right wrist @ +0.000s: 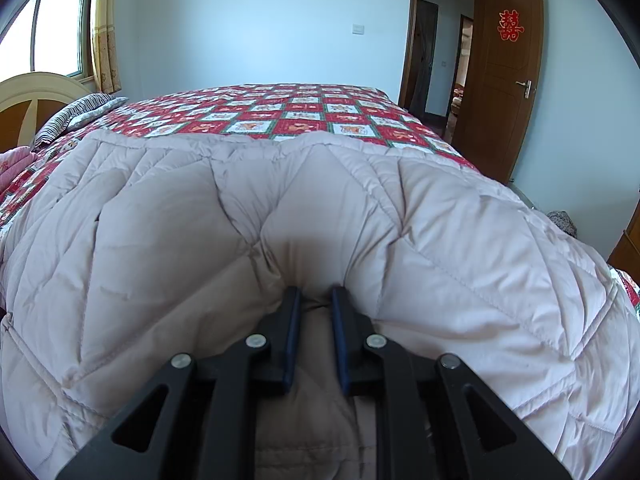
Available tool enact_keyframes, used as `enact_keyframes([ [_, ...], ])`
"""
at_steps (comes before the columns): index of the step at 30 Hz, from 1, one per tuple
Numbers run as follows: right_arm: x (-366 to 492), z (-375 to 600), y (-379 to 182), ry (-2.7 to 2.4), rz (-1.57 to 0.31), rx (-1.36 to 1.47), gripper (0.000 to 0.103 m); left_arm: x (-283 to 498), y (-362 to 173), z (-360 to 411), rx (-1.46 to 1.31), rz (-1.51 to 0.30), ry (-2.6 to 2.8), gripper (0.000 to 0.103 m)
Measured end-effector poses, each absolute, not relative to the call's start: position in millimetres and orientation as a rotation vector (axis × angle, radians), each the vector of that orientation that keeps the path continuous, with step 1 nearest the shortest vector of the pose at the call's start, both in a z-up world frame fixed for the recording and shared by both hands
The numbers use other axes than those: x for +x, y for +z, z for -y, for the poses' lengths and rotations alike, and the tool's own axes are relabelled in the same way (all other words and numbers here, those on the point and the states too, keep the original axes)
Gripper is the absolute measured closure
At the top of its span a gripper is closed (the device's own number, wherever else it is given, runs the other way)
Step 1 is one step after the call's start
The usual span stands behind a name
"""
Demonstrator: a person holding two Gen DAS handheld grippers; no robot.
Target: Fold large clothes
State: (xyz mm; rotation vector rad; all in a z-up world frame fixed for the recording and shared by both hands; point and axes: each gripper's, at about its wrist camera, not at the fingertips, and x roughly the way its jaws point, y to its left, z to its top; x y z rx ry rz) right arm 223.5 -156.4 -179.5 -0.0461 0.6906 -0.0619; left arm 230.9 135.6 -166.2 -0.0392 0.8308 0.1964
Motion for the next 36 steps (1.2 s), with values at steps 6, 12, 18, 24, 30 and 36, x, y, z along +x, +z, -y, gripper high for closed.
enact_keyframes([
  [6, 223.8, 156.2, -179.5, -0.062, -0.691, -0.046, 0.084, 224.6, -159.7, -142.7, -0.070, -0.806, 0.191, 0.001],
  [12, 224.1, 155.7, -179.6, -0.065, -0.692, -0.053, 0.084, 181.4, -163.3, -190.5, -0.373, -0.833, 0.106, 0.001],
  [18, 224.0, 149.9, -179.0, -0.083, -0.693, -0.084, 0.084, 156.5, -186.5, -181.4, -0.576, -0.873, -0.017, 0.001],
  [24, 219.3, 150.6, -164.3, -0.066, -0.699, -0.076, 0.084, 174.4, -174.7, -143.9, -0.522, -0.820, -0.095, 0.001],
  [30, 229.2, 141.2, -165.8, -0.065, -0.714, -0.110, 0.083, 211.3, -188.6, -153.0, -0.647, -0.813, -0.038, 0.001],
  [36, 235.9, 132.1, -181.7, -0.103, -0.737, -0.195, 0.083, 237.3, -191.9, -160.1, -0.725, -0.769, -0.026, 0.001],
])
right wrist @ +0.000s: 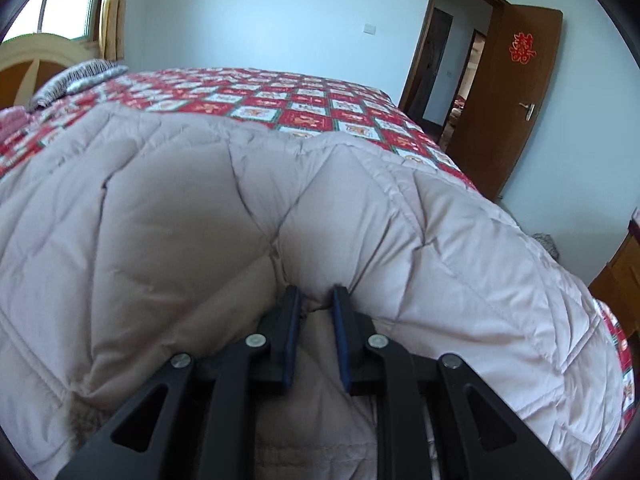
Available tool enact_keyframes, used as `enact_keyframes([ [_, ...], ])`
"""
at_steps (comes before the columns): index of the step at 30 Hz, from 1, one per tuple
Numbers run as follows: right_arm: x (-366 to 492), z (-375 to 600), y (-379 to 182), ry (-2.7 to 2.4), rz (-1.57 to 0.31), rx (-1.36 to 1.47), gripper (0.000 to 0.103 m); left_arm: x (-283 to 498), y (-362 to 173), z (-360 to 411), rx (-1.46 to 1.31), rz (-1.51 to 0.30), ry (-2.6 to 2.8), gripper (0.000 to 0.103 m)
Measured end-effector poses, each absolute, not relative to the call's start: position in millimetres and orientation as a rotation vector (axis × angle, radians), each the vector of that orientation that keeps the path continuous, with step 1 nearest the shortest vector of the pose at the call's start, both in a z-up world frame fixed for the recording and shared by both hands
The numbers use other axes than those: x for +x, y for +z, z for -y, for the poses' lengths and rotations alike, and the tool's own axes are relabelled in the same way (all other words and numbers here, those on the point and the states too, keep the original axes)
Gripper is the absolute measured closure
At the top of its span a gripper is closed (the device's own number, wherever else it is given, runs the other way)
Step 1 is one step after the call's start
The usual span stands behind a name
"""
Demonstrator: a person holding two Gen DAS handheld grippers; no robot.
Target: Fold large clothes
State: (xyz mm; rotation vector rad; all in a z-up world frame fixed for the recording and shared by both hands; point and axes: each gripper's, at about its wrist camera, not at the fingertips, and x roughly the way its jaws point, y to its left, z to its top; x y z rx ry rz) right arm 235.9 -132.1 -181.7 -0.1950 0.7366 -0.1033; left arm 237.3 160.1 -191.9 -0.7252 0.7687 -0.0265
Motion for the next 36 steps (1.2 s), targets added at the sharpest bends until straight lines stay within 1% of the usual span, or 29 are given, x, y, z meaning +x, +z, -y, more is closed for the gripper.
enact_keyframes([
  [7, 232.5, 134.5, -182.4, -0.097, -0.731, -0.178, 0.082, 247.2, -188.3, -152.6, -0.696, -0.727, -0.029, 0.001],
  [8, 233.0, 135.3, -182.6, -0.096, -0.731, -0.176, 0.083, 246.7, -187.9, -152.1, -0.690, -0.718, -0.029, 0.002],
  [9, 233.3, 134.9, -182.3, -0.096, -0.731, -0.175, 0.082, 246.1, -186.2, -150.5, -0.677, -0.709, -0.032, 0.006],
  [11, 232.7, 134.8, -182.3, -0.095, -0.731, -0.173, 0.082, 249.1, -184.4, -149.8, -0.653, -0.702, -0.049, 0.041],
  [12, 232.6, 134.4, -182.3, -0.096, -0.731, -0.175, 0.082, 250.9, -182.2, -150.4, -0.652, -0.697, -0.074, 0.047],
  [13, 232.3, 133.9, -182.3, -0.098, -0.731, -0.178, 0.082, 251.8, -181.2, -151.8, -0.654, -0.690, -0.091, 0.059],
  [14, 232.2, 133.0, -182.4, -0.100, -0.732, -0.183, 0.082, 252.1, -178.0, -151.7, -0.653, -0.683, -0.107, 0.068],
  [17, 232.9, 130.8, -182.6, -0.108, -0.738, -0.199, 0.082, 252.5, -161.9, -148.9, -0.629, -0.652, -0.159, 0.081],
  [20, 233.8, 129.1, -182.6, -0.110, -0.756, -0.197, 0.082, 244.1, -138.1, -146.7, -0.611, -0.597, -0.229, 0.086],
  [21, 233.6, 128.7, -181.9, -0.107, -0.767, -0.184, 0.081, 239.8, -127.1, -145.7, -0.604, -0.571, -0.262, 0.086],
  [25, 225.8, 116.0, -177.8, -0.079, -0.810, -0.121, 0.081, 226.8, -90.9, -136.2, -0.545, -0.495, -0.373, 0.087],
  [31, 197.2, 61.5, -172.5, 0.155, -0.871, 0.158, 0.083, 194.9, -36.2, -125.0, -0.350, -0.388, -0.462, 0.087],
  [32, 194.0, 52.5, -172.6, 0.209, -0.881, 0.211, 0.083, 189.0, -27.8, -123.5, -0.310, -0.370, -0.466, 0.089],
  [36, 183.7, 23.7, -173.9, 0.488, -0.931, 0.434, 0.085, 179.3, -13.8, -109.5, -0.173, -0.358, -0.468, 0.091],
])
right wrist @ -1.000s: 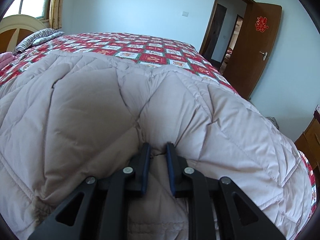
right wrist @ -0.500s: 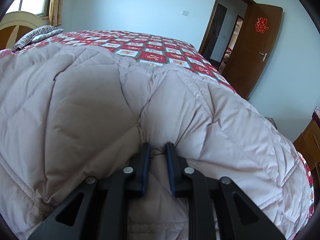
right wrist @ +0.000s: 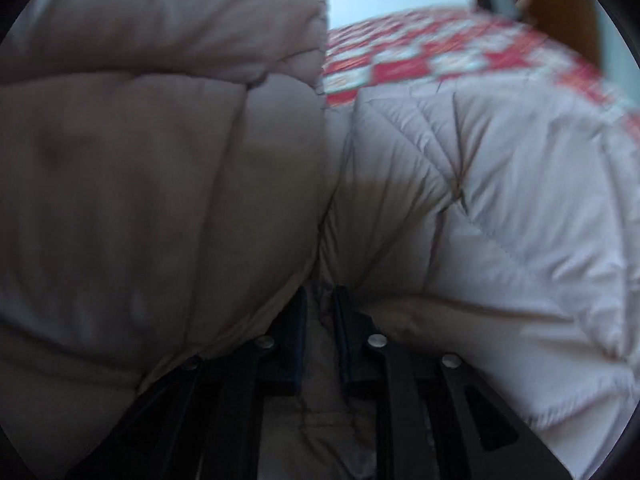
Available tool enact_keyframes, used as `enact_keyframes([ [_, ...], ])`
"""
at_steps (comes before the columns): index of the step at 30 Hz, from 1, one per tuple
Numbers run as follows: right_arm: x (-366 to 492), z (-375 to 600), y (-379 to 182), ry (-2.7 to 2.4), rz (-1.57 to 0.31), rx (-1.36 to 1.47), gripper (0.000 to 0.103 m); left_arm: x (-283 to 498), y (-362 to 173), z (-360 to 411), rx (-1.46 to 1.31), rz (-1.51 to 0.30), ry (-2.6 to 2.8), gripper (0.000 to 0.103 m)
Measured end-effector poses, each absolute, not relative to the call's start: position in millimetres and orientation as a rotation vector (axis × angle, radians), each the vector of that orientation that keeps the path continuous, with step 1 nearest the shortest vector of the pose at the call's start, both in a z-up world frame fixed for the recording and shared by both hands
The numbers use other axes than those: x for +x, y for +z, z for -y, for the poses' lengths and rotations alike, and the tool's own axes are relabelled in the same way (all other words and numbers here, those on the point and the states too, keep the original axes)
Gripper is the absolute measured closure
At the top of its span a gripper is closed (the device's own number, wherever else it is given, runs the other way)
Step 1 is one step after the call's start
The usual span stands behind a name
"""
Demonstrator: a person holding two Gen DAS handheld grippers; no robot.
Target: Fold large clothes
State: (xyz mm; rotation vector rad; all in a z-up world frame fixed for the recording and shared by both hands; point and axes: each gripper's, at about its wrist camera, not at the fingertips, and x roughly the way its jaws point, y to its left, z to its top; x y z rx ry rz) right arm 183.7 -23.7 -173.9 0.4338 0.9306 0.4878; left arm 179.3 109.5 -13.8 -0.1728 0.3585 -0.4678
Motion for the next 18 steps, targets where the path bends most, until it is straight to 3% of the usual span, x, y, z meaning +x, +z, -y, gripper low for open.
enact_keyframes([
  [5, 158.9, 95.1, -166.9, 0.556, -0.900, 0.629, 0.086, 165.6, -21.9, -69.8, -0.008, -0.365, -0.500, 0.091],
  [10, 118.3, 216.6, -135.9, 0.355, -0.755, 0.546, 0.084, 156.6, -57.1, 0.0, 0.167, -0.416, -0.580, 0.091],
  [12, 108.8, 256.4, -126.6, 0.254, -0.718, 0.495, 0.068, 151.3, -82.2, 32.0, 0.243, -0.447, -0.615, 0.091],
  [14, 103.0, 293.6, -117.5, 0.184, -0.688, 0.466, 0.059, 147.5, -109.1, 57.6, 0.325, -0.472, -0.625, 0.091],
  [18, 113.5, 320.0, -100.8, 0.239, -0.669, 0.510, 0.059, 129.8, -164.6, 102.4, 0.549, -0.452, -0.627, 0.090],
])
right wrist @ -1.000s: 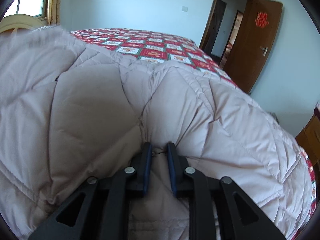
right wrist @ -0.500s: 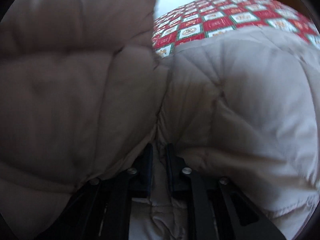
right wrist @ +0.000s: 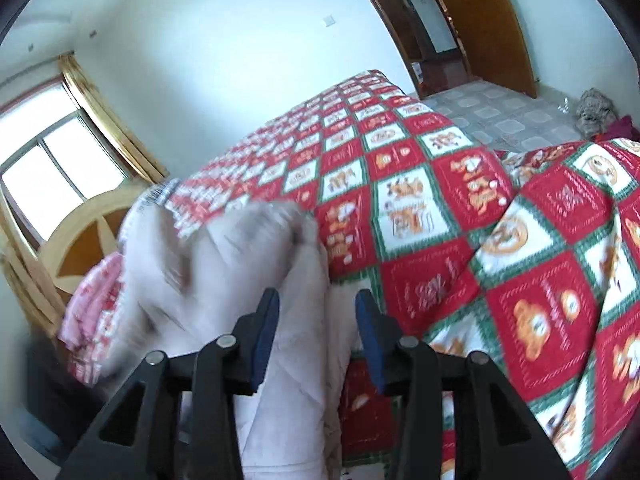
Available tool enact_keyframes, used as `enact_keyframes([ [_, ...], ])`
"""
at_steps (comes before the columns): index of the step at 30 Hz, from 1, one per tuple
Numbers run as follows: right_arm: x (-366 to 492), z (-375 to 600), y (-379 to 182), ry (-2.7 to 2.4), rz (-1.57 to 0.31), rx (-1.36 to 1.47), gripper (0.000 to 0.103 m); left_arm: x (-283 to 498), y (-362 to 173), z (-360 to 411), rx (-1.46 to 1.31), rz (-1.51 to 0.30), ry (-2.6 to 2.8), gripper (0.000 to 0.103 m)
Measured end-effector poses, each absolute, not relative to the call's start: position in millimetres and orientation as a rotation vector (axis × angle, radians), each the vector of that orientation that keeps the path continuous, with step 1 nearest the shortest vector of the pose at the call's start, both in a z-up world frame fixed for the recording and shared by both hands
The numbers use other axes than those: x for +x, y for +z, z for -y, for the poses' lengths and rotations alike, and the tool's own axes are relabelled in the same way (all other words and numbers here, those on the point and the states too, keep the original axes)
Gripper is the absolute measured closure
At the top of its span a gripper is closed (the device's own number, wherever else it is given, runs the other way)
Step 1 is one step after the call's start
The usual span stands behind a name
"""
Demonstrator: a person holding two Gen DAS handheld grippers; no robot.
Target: Fold large clothes
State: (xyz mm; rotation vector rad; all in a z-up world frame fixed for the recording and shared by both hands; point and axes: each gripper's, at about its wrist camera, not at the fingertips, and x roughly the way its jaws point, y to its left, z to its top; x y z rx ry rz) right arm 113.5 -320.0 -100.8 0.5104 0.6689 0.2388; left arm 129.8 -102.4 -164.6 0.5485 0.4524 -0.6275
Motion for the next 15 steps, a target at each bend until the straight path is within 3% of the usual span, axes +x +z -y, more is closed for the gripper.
enact_keyframes([
  [4, 152.6, 285.2, -98.6, 0.404, -0.751, 0.424, 0.059, 119.4, -178.0, 115.4, 0.648, -0.402, -0.653, 0.090],
  [5, 164.4, 277.0, -107.1, 0.416, -0.793, 0.401, 0.064, 120.0, -176.7, 112.7, 0.637, -0.407, -0.664, 0.090],
  [8, 202.0, 267.1, -151.4, 0.405, -0.971, 0.366, 0.102, 114.8, -173.6, 100.5, 0.641, -0.418, -0.687, 0.084],
  [15, 206.0, 262.3, -175.1, 0.414, -1.038, 0.423, 0.103, 77.4, -153.4, 65.9, 0.751, -0.381, -0.750, 0.072],
])
